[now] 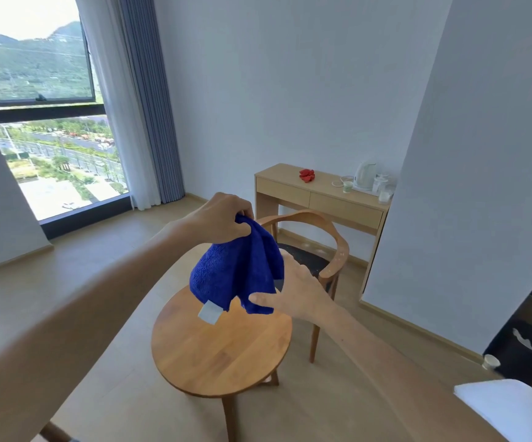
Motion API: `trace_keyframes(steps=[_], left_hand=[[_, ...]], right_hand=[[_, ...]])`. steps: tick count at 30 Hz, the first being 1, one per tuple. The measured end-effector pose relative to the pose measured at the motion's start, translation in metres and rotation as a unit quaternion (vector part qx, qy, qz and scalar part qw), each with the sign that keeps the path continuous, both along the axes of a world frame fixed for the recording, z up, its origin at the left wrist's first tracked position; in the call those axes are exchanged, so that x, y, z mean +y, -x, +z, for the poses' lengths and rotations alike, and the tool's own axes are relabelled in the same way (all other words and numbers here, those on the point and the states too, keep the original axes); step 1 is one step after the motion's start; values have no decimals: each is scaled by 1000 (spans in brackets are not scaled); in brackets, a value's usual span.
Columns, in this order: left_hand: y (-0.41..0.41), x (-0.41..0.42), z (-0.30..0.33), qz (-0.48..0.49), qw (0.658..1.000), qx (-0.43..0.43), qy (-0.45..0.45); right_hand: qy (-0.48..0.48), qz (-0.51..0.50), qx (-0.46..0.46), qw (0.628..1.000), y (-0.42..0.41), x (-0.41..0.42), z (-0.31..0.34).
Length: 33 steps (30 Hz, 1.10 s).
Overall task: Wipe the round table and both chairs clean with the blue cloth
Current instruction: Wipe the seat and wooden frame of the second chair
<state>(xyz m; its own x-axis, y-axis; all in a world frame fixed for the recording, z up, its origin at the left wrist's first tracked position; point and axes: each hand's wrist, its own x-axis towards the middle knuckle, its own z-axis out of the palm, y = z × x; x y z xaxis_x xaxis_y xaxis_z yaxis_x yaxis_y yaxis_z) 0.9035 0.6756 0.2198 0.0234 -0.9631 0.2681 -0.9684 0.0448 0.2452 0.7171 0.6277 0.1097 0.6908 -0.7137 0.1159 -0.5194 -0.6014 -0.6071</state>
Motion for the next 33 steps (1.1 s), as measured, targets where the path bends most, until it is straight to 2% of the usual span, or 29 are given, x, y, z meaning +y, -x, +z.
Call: trace_keyframes(steps=[2, 6, 10, 15, 20, 23, 25, 27, 30, 33], left_hand=[[-1, 0, 1, -2, 1000, 6, 2], [-8, 6, 3, -9, 999, 35, -7], [-26, 15, 0, -8, 998, 37, -48], [-36, 16, -24, 21, 996, 63, -59], [-24, 7, -46, 70, 995, 40, -61], [-1, 1, -53, 145, 988, 44, -43], [15, -3, -56, 182, 978, 97, -42], [26, -5, -57, 203, 959, 187, -57], [32, -5, -57, 235, 920, 307, -63], [39, -6, -55, 265, 895, 357, -30]], right_hand=[[35, -25, 16, 999, -4, -2, -6], [47, -27, -51, 997, 0, -15, -6], [88, 8, -32, 996, 16, -40, 15], [54, 30, 11, 998, 19, -55, 41], [76, -46, 12, 996, 11, -51, 45], [89, -83, 10, 992, -2, -39, 41], [82, -74, 3, 994, -12, -33, 36], [75, -55, -7, 996, -19, -29, 33], [1, -8, -15, 1000, -19, -29, 38], [-36, 38, 17, 998, -17, -26, 42]])
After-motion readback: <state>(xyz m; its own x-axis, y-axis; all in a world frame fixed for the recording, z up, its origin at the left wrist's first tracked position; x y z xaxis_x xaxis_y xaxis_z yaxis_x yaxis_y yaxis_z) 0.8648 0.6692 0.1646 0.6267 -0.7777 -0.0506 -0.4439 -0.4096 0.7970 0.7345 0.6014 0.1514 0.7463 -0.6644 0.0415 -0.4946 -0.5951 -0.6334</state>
